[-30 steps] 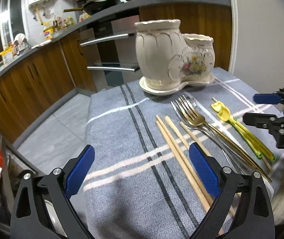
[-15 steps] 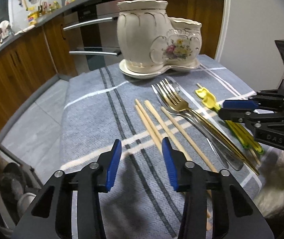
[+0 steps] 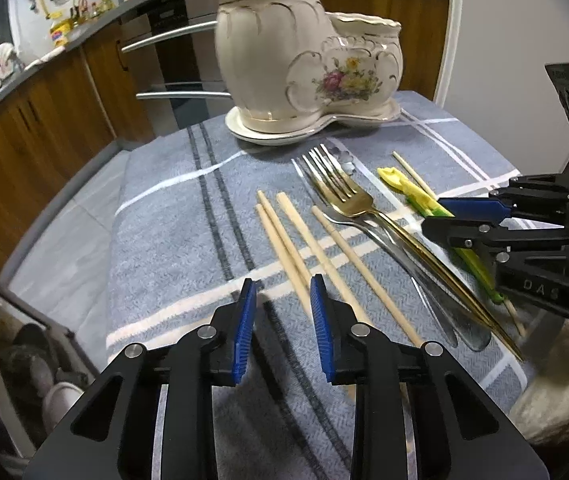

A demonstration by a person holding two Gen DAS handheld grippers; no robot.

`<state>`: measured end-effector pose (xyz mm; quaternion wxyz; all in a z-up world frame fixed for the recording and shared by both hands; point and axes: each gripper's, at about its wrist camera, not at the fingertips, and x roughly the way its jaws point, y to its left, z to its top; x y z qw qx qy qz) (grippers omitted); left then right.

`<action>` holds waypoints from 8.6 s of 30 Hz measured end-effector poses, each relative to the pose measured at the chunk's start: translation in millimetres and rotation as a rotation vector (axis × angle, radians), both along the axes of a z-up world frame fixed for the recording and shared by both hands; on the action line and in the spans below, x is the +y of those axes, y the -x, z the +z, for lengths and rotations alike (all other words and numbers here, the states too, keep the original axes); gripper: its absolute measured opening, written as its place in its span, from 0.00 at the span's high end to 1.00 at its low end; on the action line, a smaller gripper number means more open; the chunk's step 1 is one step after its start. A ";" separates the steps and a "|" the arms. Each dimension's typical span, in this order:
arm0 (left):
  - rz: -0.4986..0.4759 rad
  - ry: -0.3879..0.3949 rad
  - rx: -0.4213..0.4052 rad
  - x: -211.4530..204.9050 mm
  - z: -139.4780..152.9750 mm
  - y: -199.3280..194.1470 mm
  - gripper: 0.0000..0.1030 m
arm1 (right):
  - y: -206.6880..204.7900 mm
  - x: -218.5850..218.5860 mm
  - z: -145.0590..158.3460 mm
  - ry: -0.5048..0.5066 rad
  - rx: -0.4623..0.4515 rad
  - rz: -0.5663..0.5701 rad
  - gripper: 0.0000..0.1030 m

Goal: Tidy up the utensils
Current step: 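Grasp a wooden chopstick with the left tool while the right tool grasps a yellow utensil, then lower the chopstick into the tall pot while the right tool fills the small pot, then open both tools and withdraw them back over the loose utensils, then grasp another chopstick with the left tool while the right tool grasps another yellow utensil, then lower the chopstick into the tall pot while the right tool fills the small pot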

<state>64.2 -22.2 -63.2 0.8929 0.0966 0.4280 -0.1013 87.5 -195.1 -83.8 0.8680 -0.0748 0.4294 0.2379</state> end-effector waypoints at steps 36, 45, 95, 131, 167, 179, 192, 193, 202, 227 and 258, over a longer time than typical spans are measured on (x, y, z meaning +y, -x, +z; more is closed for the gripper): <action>-0.072 0.357 -0.335 43.1 116.3 -22.9 0.94 | -29.7 -57.5 122.8 -0.391 -0.369 -0.138 0.90; -0.074 0.466 -0.554 25.2 207.4 -72.5 0.94 | -101.7 -58.4 149.9 -0.550 -0.453 -0.221 0.90; 0.119 0.267 -0.481 32.6 132.0 -64.7 0.08 | -55.1 -80.0 107.0 -0.380 -0.388 -0.296 0.05; 0.128 0.006 -0.055 16.8 0.0 -0.3 0.06 | 19.1 -75.6 37.1 -0.138 -0.229 -0.230 0.05; 0.019 0.028 0.077 -2.0 -3.0 -9.6 0.83 | 7.5 -13.7 9.6 -0.002 -0.012 0.034 0.56; 0.032 0.015 0.042 1.6 -4.2 -17.8 0.92 | 1.4 1.6 1.3 0.019 0.034 0.074 0.90; 0.020 0.084 -0.016 22.0 10.3 -9.4 0.95 | 11.3 -34.1 30.8 -0.144 -0.058 0.024 0.90; 0.019 0.090 -0.025 24.0 14.1 -8.0 0.95 | 12.3 -38.0 33.7 -0.158 -0.065 0.022 0.90; -0.042 0.210 -0.182 36.0 70.6 0.9 0.95 | 1.6 -47.4 72.8 -0.292 -0.203 -0.003 0.90; -0.024 0.441 -0.542 2.1 173.4 -148.0 0.95 | -153.0 -64.9 129.8 -0.682 -0.347 -0.201 0.90; -0.006 0.439 -0.591 19.1 115.1 -142.2 0.95 | -144.2 -69.3 89.3 -0.564 -0.367 -0.206 0.90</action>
